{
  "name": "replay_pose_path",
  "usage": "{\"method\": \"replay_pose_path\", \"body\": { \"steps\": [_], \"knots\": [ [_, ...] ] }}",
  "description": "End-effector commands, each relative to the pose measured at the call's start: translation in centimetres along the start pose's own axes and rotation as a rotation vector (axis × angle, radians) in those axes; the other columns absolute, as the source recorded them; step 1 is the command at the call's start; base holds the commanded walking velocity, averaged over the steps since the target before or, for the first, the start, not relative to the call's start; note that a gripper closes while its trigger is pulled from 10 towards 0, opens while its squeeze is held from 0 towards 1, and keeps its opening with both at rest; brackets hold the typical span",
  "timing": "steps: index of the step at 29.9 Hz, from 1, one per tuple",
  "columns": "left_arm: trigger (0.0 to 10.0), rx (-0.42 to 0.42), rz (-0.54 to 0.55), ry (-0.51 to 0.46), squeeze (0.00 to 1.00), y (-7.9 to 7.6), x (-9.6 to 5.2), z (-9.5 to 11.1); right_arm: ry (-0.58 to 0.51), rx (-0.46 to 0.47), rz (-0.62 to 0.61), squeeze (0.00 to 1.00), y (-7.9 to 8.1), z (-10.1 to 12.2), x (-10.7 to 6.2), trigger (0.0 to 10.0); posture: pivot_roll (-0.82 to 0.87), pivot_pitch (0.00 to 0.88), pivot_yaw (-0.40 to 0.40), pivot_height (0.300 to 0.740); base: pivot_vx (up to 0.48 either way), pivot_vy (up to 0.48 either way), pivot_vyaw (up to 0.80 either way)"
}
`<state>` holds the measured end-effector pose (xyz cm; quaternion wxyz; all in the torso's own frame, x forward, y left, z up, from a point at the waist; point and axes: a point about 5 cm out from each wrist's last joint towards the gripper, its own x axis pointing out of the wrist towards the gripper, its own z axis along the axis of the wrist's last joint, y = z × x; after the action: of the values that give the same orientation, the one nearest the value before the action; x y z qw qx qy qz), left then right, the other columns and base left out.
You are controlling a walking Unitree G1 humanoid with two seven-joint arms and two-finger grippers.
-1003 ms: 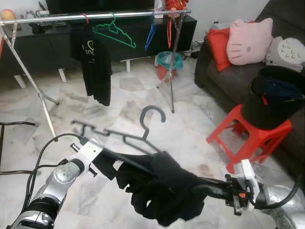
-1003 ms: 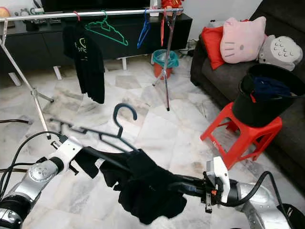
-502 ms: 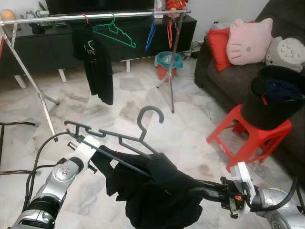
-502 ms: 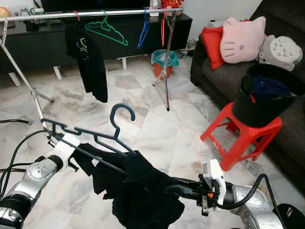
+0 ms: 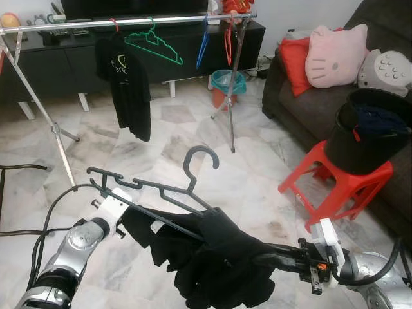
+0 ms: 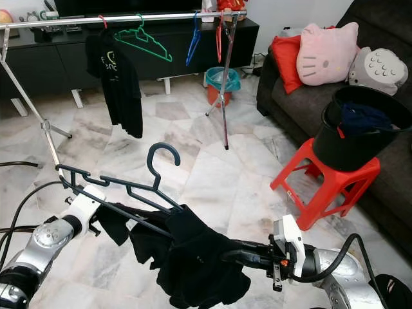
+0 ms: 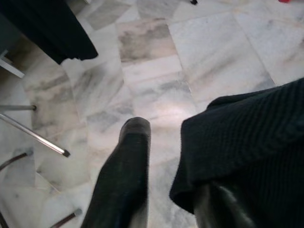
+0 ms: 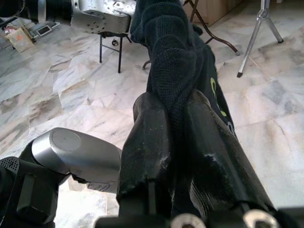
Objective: Hang hanger
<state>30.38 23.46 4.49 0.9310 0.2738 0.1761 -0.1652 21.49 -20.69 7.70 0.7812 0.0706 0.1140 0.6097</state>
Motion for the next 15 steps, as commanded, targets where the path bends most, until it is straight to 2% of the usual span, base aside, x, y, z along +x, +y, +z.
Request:
{"method": "replay_pose_path", "body": {
  "steps": [1,8,15],
  "knots": [
    [10.0,-0.012,0.021,0.027,1.0,0.7,-0.5,-0.7,-0.005,-0.039,-0.016,0.0,-0.4,0.9,-0.9,10.0,-0.04,0.0,-0.007,0.74,0.0,0.0,0.0],
    [10.0,0.033,-0.018,0.057,1.0,0.7,-1.3,-1.9,0.013,-0.053,-0.028,0.0,-0.8,1.0,-1.1,10.0,-0.04,0.0,-0.009,0.74,0.0,0.0,0.0],
    [10.0,0.024,-0.044,0.046,1.0,0.7,-2.0,-2.3,0.017,-0.057,-0.034,0.0,-1.1,1.0,-1.1,10.0,-0.04,0.0,-0.011,0.74,0.0,0.0,0.0]
  ]
}}
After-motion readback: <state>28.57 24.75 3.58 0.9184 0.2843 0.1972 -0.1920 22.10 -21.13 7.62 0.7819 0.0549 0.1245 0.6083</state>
